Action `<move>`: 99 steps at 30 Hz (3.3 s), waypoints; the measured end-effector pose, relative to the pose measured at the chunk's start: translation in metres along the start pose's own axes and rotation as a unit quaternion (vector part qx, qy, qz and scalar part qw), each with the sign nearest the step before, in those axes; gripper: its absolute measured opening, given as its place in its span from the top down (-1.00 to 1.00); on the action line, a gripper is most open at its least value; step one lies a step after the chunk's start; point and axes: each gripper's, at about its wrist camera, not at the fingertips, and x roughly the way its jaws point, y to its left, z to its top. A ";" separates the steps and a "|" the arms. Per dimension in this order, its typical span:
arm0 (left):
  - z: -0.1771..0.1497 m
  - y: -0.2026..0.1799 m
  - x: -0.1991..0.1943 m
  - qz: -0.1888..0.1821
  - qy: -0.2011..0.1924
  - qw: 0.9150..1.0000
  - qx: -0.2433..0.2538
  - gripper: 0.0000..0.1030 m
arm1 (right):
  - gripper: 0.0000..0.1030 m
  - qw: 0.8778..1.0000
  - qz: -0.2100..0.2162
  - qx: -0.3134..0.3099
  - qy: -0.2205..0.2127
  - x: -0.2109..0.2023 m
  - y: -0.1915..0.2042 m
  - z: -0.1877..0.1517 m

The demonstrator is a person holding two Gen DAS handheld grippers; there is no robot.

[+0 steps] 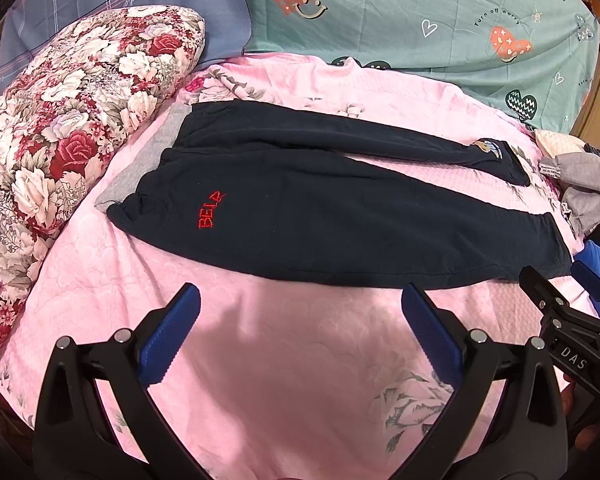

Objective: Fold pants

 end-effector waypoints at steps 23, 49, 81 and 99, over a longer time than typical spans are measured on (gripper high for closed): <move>0.021 0.051 0.025 -0.003 0.028 0.999 -0.033 -0.96 | -0.97 1.000 -0.010 0.005 0.006 0.006 -0.013 0.007; 0.083 0.197 0.122 -0.014 0.124 0.970 -0.209 -0.34 | -0.97 0.993 -0.057 0.090 0.042 0.035 -0.089 0.012; 0.088 0.178 0.139 0.023 0.152 0.972 -0.177 0.76 | 0.63 0.972 -0.058 0.180 0.139 0.103 -0.195 0.011; 0.040 0.197 0.086 0.073 0.154 0.973 -0.158 0.15 | 0.24 0.971 -0.079 0.139 0.180 0.058 -0.208 -0.031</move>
